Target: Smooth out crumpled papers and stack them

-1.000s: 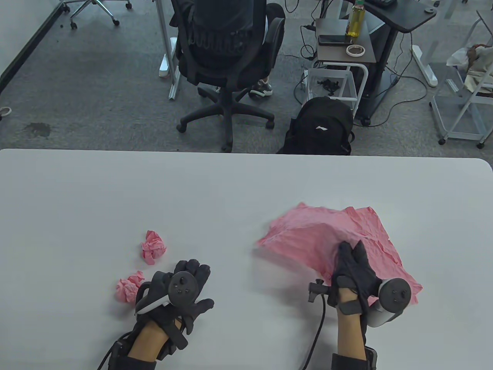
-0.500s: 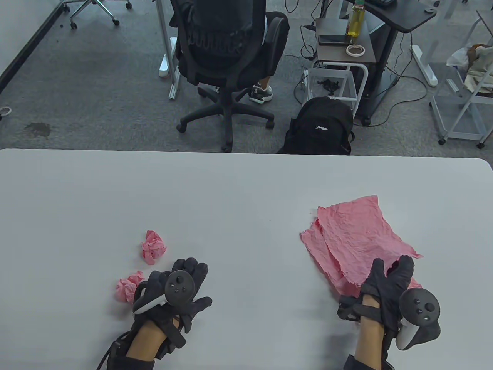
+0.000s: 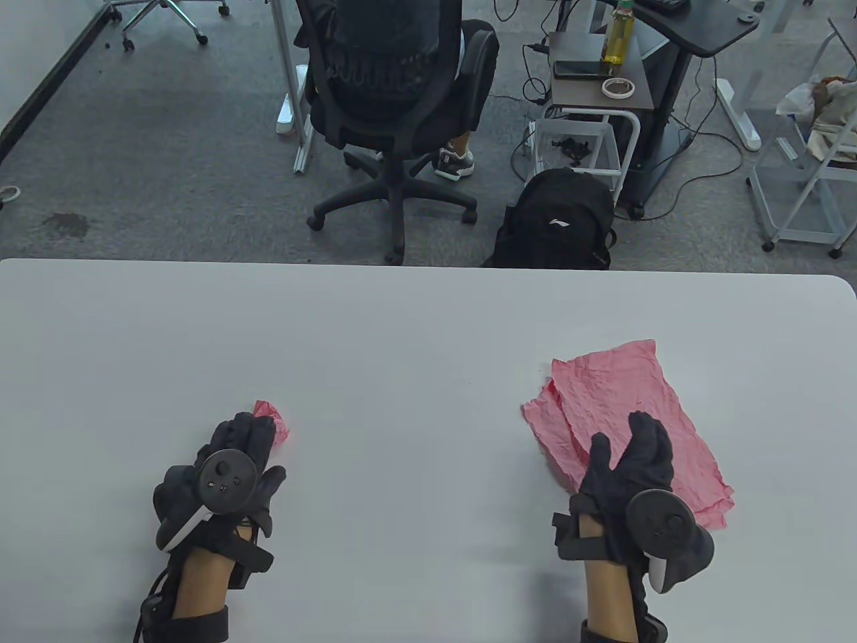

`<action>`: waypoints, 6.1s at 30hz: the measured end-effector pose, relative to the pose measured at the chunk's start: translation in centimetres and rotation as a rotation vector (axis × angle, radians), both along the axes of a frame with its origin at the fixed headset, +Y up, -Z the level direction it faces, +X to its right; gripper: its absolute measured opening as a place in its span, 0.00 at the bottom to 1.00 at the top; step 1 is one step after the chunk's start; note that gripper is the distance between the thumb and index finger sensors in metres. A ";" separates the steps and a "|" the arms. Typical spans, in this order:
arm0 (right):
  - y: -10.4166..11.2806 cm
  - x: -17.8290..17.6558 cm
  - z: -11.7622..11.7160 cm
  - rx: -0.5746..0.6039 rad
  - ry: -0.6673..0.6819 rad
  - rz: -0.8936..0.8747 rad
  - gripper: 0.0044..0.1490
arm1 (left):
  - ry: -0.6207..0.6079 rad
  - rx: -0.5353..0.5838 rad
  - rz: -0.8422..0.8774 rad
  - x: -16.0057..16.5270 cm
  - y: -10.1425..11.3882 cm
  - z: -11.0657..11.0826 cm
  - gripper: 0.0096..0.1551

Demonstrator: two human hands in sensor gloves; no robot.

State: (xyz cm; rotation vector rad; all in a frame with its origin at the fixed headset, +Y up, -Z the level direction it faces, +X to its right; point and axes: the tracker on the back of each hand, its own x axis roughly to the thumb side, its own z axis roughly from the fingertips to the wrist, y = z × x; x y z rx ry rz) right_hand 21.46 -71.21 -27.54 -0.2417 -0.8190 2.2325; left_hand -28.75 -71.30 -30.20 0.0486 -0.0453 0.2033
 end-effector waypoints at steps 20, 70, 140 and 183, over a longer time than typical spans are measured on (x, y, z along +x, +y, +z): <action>-1.1 -2.2 -0.9 -0.042 0.111 -0.006 0.39 | 0.231 -0.496 -0.093 -3.4 -4.3 -1.2 0.45; -1.6 -16.9 1.5 0.178 0.801 0.191 0.43 | -0.582 -0.241 0.869 10.3 -4.0 1.4 0.39; -3.0 -11.2 -2.3 -0.421 1.162 -0.369 0.66 | -0.609 -0.136 1.096 7.8 -2.1 1.1 0.29; -1.3 -14.3 -0.7 -0.208 0.991 -0.094 0.31 | -0.717 -0.293 1.185 9.3 -3.0 0.9 0.29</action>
